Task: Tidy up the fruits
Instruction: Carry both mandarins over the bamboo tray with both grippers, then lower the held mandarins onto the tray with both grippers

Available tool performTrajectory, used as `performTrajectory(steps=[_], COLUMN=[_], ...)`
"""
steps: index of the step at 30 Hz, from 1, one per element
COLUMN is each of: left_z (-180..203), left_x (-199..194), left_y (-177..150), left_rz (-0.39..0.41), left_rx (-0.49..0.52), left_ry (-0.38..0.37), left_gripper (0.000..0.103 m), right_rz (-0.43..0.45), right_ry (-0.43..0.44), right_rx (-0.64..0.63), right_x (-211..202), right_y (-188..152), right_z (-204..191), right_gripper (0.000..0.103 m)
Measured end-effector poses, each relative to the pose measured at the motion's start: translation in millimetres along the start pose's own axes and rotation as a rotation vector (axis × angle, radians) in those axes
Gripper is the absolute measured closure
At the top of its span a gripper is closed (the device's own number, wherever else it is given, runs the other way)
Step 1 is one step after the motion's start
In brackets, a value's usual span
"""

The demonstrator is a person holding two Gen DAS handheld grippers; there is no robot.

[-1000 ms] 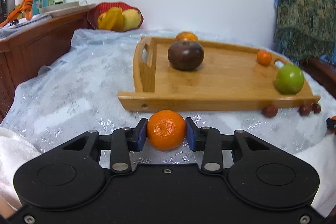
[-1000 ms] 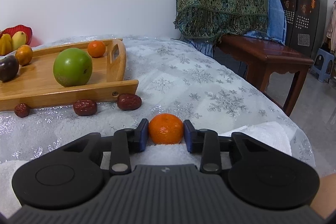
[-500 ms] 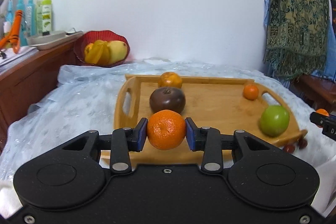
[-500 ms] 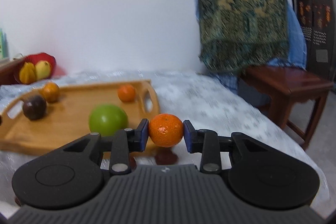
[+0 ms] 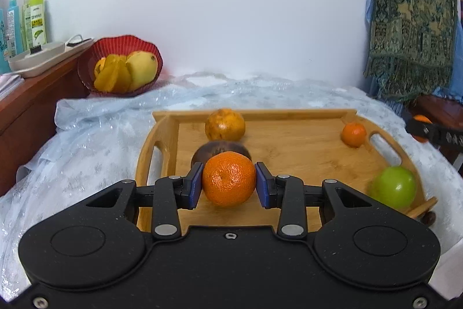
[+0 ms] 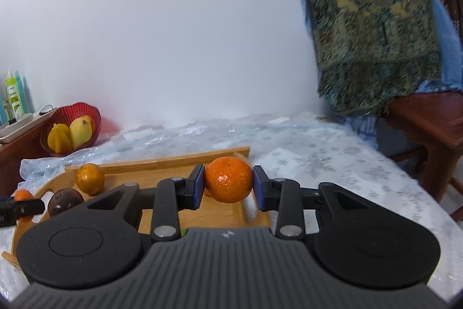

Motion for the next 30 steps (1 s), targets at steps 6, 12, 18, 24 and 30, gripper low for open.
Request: performTrajectory(steps=[6, 12, 18, 24, 30], left_z=[-6, -6, -4, -5, -5], left_x=[19, 32, 36, 41, 43], left_y=[-17, -21, -22, -27, -29], left_rz=[-0.097, -0.099, -0.106, -0.129, -0.125], left_rx=[-0.053, -0.031, -0.024, -0.024, -0.019], left_ry=[-0.019, 0.005, -0.006, 0.003, 0.013], left_gripper=[0.067, 0.067, 0.067, 0.067, 0.067], right_rz=[-0.135, -0.178, -0.197, -0.211, -0.218], right_ry=[0.061, 0.064, 0.062, 0.056, 0.061], right_rx=[-0.010, -0.075, -0.102, -0.099, -0.099], right_x=[41, 62, 68, 75, 77], right_y=[-9, -10, -14, -16, -17], right_z=[-8, -23, -29, -28, -29], right_gripper=[0.063, 0.063, 0.063, 0.063, 0.063])
Point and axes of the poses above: each gripper's, at about its wrist camera, not at the fingertips, and x roughly the way its jaws point, z to its right, y to its top, the point moved 6 cm from there along x, roughly the way its jaws point, and after that the axes turned 15 degrees about -x, right-handed, at the moved point
